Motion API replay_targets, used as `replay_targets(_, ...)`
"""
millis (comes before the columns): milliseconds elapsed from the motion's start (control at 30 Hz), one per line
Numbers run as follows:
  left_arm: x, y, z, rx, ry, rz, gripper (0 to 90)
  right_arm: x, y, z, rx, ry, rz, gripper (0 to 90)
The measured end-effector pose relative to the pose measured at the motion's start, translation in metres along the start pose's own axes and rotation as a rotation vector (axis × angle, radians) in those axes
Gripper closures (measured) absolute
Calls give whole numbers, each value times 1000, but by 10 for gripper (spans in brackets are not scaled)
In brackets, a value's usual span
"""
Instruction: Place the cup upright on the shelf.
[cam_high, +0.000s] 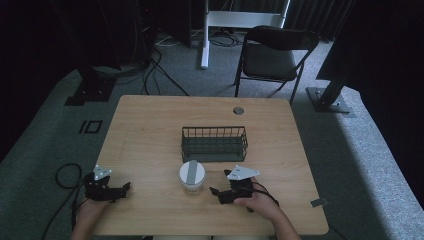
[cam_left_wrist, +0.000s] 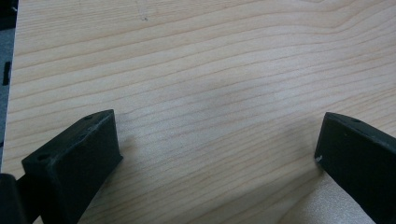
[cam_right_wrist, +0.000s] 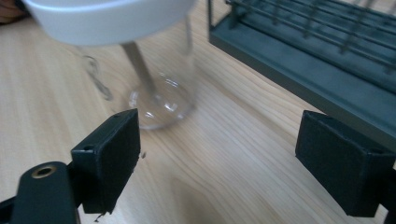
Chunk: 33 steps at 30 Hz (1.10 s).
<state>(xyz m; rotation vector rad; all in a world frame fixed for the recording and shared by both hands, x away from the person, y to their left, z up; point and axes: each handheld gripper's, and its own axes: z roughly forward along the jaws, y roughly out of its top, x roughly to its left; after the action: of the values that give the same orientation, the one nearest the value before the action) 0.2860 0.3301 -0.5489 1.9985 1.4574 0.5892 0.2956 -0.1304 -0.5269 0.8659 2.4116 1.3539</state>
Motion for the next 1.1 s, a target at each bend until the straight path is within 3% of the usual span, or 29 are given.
replay_targets(267,0,0,0,0,0,0,1,15,8,8,-20,77,-54,133)
replay_targets(567,0,0,0,0,0,0,1,25,12,22,-40,138,-55,133)
replay_targets(867,0,0,0,0,-1,2,1,32,18,37,-83,158,-38,129)
replay_targets(1100,0,0,0,0,-1,2,1,35,22,49,-94,147,-35,129)
